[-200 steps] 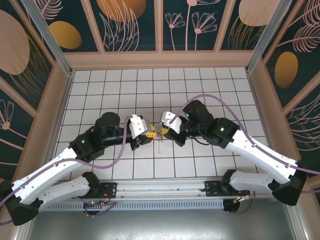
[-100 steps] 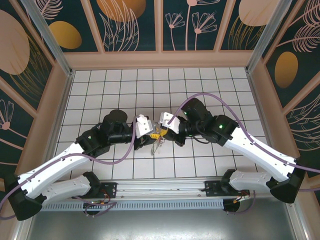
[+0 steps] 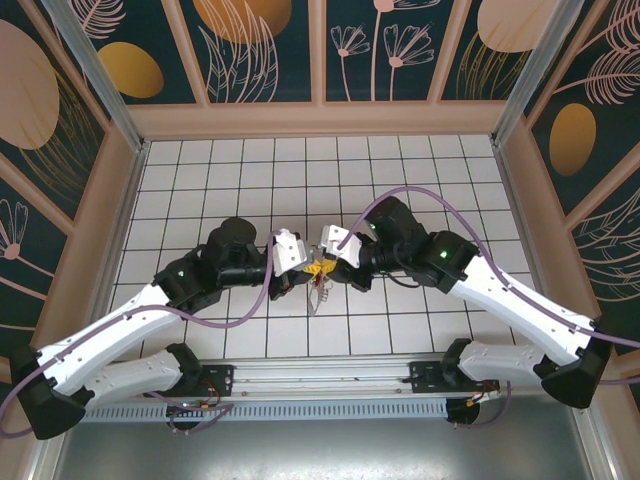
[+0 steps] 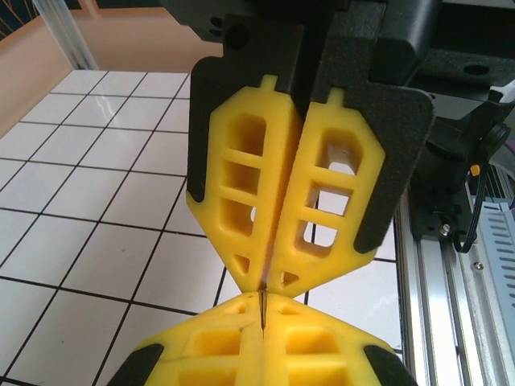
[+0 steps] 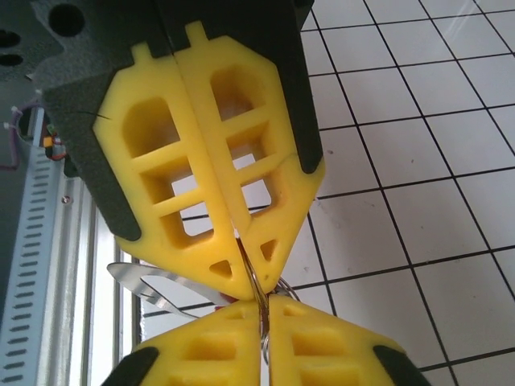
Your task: Put the keys on the keyring
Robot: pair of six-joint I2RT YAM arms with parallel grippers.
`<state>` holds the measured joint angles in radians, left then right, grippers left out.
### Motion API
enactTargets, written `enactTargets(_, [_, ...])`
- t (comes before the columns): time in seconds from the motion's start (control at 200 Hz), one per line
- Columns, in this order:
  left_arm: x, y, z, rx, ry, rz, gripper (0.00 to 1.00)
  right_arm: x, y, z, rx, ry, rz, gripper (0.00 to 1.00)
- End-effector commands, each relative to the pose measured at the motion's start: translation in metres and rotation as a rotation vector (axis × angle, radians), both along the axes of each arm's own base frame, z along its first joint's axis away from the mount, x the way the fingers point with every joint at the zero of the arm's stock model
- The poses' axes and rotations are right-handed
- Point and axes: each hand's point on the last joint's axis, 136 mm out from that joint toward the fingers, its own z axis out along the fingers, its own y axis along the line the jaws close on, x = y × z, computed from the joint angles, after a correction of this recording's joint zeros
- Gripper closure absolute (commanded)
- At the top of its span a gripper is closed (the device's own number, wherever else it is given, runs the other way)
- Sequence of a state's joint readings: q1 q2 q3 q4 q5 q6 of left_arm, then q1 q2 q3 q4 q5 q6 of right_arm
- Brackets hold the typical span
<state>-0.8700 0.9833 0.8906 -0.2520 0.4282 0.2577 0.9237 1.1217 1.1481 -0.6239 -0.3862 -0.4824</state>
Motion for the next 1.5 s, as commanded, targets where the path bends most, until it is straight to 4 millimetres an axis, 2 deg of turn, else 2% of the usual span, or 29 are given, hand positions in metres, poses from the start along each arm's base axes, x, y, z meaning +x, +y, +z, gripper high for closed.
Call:
enactTargets(0.0, [-0.008,-0.002,0.026,-0.105,-0.046,-0.035,1.0,-0.007,0.001,0.01,0.074,0.006,0.008,0.87])
enactTargets(0.245, [-0.017,0.0,0.035,-0.168,-0.054,-0.061,1.0,-0.013,0.003,0.013,0.108,0.032,0.03,0.85])
enactTargets(0.4, [-0.022,0.003,0.039,-0.196,-0.06,-0.068,1.0,-0.014,0.004,0.016,0.123,0.023,0.041,1.0])
enactTargets(0.756, [-0.03,0.01,0.053,-0.26,-0.097,-0.081,1.0,-0.019,0.006,0.018,0.149,0.032,0.063,1.0])
enactTargets(1.011, [-0.043,0.011,0.071,-0.352,-0.119,-0.138,1.0,-0.037,0.01,0.022,0.186,0.065,0.171,1.0])
enactTargets(1.276, [-0.05,0.012,0.076,-0.375,-0.12,-0.176,1.0,-0.032,0.017,0.017,0.175,0.059,0.187,1.0])
enactTargets(1.496, [-0.052,0.015,0.078,-0.383,-0.123,-0.172,1.0,-0.027,0.017,0.025,0.202,0.023,0.171,1.0])
